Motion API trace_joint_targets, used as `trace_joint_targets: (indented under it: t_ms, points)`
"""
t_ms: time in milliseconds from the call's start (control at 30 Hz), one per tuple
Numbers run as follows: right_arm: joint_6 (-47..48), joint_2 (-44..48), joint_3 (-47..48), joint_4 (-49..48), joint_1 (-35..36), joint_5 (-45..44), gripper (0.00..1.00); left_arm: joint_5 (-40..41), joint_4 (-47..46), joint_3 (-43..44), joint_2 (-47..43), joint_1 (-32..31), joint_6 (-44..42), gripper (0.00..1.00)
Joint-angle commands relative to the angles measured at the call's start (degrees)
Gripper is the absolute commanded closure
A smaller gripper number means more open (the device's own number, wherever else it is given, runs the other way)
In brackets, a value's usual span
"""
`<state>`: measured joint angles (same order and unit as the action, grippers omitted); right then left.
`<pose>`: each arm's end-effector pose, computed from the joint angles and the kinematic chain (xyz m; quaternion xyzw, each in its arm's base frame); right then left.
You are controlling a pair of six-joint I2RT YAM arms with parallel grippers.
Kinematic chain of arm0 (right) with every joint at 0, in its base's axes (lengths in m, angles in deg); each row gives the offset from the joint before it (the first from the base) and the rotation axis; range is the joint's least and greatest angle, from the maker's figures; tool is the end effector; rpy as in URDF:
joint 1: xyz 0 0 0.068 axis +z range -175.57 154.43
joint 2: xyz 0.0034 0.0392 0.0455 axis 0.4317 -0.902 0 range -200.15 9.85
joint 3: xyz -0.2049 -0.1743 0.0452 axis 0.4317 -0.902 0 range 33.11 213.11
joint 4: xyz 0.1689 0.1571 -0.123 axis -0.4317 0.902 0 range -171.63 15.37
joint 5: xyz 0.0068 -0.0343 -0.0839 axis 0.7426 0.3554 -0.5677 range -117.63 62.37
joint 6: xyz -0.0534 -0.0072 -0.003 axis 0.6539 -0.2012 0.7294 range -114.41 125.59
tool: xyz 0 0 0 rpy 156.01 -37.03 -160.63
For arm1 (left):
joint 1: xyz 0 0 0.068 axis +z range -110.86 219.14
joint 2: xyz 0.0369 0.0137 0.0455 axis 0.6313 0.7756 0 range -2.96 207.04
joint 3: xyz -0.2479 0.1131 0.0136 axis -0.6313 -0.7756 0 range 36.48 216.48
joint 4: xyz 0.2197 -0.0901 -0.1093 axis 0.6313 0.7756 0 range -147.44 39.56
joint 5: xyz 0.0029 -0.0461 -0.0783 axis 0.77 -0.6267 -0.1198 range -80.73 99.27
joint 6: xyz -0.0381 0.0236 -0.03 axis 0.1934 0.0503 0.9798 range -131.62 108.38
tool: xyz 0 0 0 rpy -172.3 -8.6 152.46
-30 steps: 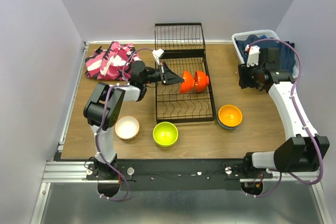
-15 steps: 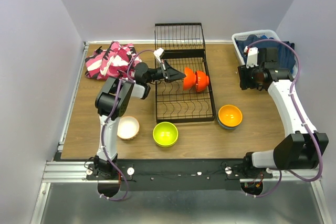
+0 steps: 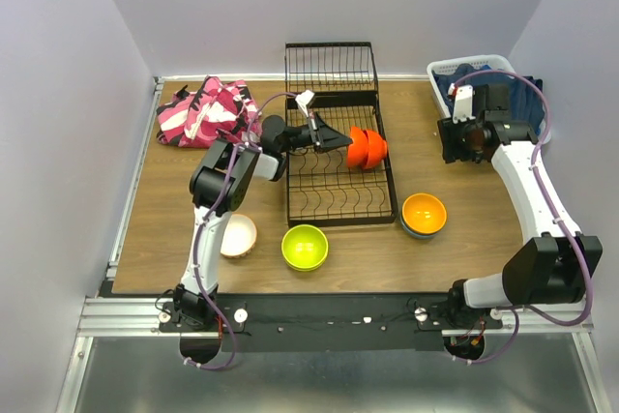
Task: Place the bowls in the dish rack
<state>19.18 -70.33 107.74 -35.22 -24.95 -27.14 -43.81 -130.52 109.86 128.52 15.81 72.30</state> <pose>0.2922 0.0036 0.3233 -0.1183 0.9380 -0.0328 0.3243 0.4178 -0.2112 0.1597 0.0312 0.6492 -0.7327 0.2018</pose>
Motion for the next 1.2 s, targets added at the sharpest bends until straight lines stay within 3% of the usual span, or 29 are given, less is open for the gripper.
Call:
trace_joint_targets:
  t_ms: [0, 433, 667, 1167]
  points:
    - [0.7, -0.8, 2.0, 1.0, -0.3, -1.7, 0.37, 1.6, -3.3, 2.7, 2.8, -1.6, 2.0, 1.00]
    - [0.8, -3.9, 3.9, 1.5, -0.4, -1.5, 0.37, 2.6, -11.5, 5.0, 7.0, -2.5, 9.6, 1.00]
    - [0.5, -5.2, 4.0, 1.7, -0.4, -0.8, 0.37, 5.3, -15.9, 1.4, 7.4, -2.5, 13.5, 1.00]
    - [0.7, -5.9, 4.8, 2.2, -0.4, -0.8, 0.37, 5.7, -17.9, 0.2, 9.2, -2.0, 17.3, 1.00]
